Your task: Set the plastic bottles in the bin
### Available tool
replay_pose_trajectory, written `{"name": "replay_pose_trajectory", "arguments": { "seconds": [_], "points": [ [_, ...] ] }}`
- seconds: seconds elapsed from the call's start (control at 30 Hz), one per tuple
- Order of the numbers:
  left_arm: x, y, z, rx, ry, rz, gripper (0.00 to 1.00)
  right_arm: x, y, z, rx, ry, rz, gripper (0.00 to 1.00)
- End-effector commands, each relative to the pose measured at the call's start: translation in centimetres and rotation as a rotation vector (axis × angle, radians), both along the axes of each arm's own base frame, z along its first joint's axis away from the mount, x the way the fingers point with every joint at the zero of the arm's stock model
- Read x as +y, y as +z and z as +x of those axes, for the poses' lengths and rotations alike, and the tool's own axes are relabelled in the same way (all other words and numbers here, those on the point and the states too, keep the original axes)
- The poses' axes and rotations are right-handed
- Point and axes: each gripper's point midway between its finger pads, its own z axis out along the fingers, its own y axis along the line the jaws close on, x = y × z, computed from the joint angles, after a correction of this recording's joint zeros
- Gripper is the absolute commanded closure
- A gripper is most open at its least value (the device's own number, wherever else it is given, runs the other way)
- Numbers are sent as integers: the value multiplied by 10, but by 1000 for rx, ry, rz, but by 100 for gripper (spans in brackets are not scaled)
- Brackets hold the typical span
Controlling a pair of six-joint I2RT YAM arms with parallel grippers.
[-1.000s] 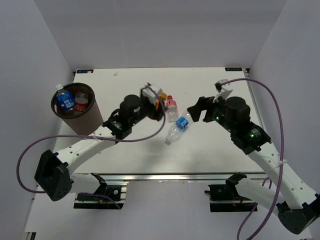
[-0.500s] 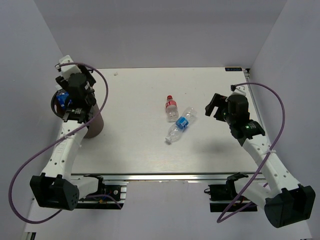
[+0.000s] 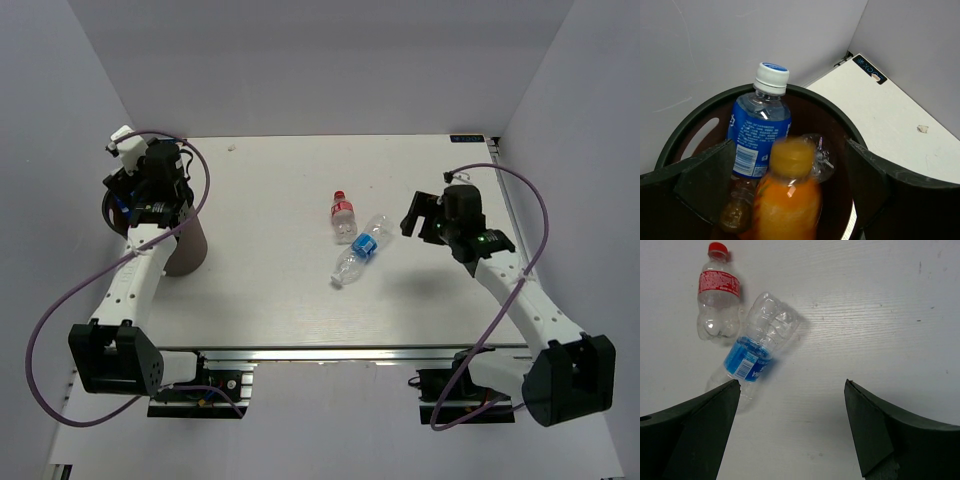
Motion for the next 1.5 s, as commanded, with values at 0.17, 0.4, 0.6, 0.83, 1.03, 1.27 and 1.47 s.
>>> {"name": "replay_pose_trajectory", "arguments": {
  "seconds": [0.17,0.4,0.6,0.83,1.03,1.27,1.47],
  "points": [
    [-7,20,-5,-62,-47,-24,2,25,-8,24,67,-8,20,11],
    [-32,30,-1,-115,-189,-123,2,42,-32,55,164,-96,78,11],
    [-139,52,7,-235,-818,-252,2,67,-55,75,224,-109,59,11],
    [-180,41,-15,-264,-1039,-296,2,78,-100,72,319,-179,46,11],
    [-197,31,-25,-258,-1144,-304,2,77,-135,66,378,-226,23,13],
    [-281,0,-27,-119,-1419,-394,2,57,-131,61,315,-296,-31,55],
    [-376,-40,-52,-8,-1730,-500,2,40,-89,41,205,-284,-26,68]
  ]
}}
